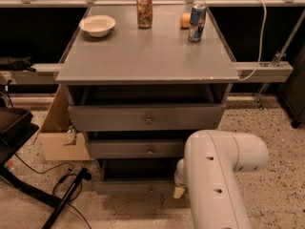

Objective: Open bottom drawer

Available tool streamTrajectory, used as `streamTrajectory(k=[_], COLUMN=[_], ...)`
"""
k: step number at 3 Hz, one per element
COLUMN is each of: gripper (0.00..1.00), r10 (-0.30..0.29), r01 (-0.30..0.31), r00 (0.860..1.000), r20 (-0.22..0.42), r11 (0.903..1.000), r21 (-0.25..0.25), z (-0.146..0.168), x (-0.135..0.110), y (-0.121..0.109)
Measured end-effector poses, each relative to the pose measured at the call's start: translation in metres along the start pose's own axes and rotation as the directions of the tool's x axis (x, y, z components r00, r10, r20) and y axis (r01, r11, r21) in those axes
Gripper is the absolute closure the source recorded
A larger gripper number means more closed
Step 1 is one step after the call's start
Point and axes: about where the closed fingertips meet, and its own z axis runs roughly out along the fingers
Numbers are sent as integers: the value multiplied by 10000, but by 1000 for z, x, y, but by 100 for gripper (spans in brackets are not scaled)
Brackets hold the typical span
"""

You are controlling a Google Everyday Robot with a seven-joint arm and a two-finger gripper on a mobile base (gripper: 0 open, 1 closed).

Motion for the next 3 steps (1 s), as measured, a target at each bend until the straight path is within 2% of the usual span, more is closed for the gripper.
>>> streamTrajectory(k=[1,2,3], gripper=[0,0,26], r10=[0,0,62], r01=[0,0,-125], r00=[10000,10000,9981], r20=[0,-1,-613], r11=[10000,10000,9945], r21=[-1,-2,-1036], z=[0,0,21], x=[0,0,9], y=[0,0,32])
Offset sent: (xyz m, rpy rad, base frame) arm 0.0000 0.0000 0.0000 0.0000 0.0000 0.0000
